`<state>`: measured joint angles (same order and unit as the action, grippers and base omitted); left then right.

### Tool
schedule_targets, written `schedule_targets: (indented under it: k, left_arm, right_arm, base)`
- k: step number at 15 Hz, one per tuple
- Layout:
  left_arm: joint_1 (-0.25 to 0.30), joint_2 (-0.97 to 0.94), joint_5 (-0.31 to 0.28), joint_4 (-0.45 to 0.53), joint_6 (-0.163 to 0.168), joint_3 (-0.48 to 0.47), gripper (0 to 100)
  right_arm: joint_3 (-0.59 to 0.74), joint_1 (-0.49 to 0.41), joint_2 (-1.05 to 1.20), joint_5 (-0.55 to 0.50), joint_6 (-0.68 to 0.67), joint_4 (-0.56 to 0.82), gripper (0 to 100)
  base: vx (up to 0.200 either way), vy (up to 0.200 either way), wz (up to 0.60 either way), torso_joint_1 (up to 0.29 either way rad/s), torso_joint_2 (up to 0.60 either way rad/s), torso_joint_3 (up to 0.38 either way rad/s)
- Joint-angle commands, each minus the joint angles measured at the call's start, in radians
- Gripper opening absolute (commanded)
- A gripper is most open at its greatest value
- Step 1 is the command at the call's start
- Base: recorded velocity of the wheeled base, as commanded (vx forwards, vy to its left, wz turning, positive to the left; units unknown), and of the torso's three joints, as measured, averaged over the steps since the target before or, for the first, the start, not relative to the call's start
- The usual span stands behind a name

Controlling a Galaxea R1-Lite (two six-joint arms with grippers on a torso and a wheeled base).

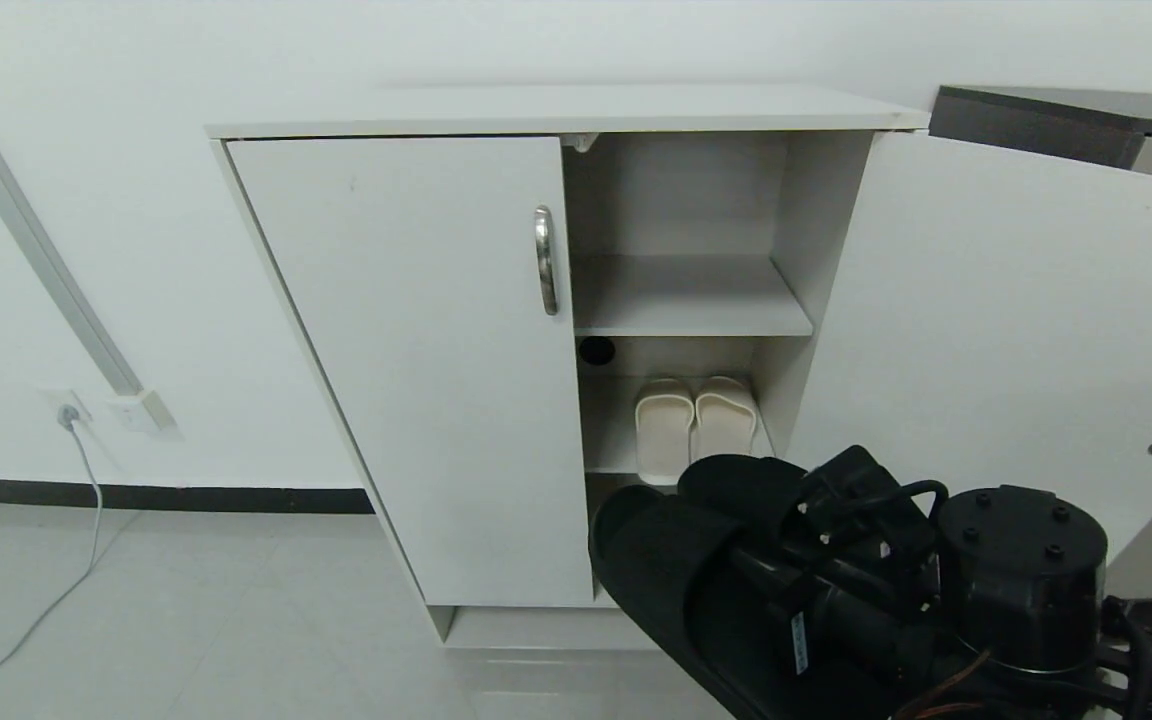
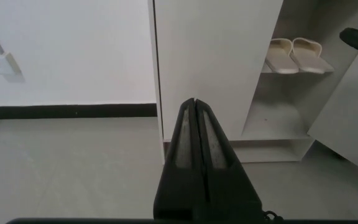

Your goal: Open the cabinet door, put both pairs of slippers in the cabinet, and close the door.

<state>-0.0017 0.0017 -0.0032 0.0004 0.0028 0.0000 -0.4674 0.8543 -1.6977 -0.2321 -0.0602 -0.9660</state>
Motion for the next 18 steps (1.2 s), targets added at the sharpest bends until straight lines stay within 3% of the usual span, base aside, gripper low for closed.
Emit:
schedule_targets:
  k: [1,3,5,7,13,18]
  left_arm:
    - [0.000,0.000,0.000,0.000,0.000,0.000,0]
    - [0.000,0.000,0.000,0.000,0.000,0.000,0]
    - [0.000,0.000,0.000,0.000,0.000,0.000,0]
    - [0.000,0.000,0.003,0.000,-0.001,0.000,0]
    - [0.000,0.000,0.000,0.000,0.002,0.000,0]
    - [0.000,0.000,0.003,0.000,-0.001,0.000,0]
  right_arm:
    - [0.000,0.000,-0.005,-0.003,0.003,0.000,0]
    - [-0.026,0.002,-0.048,-0.078,0.007,0.000,0]
    - [-0.204,0.026,-0.180,-0.355,-0.027,0.027,0]
    - [-0.335,0.035,-0.243,-0.444,-0.070,0.112,0]
    - [-0.749,0.040,-0.247,-0.562,-0.313,0.687,0]
    - [-0.912,0.040,-0.254,-0.625,-0.247,0.740,0]
  base:
    - [0.000,0.000,0.00,0.002,0.09,0.080]
    - [0.000,0.000,0.00,-0.001,0.03,0.021]
    - [0.000,0.000,0.00,0.000,0.00,0.000]
    - [0.000,0.000,0.00,0.000,0.00,0.000]
    - [0.000,0.000,0.00,0.000,0.00,0.000]
    - [0.000,0.000,0.00,0.000,0.00,0.000]
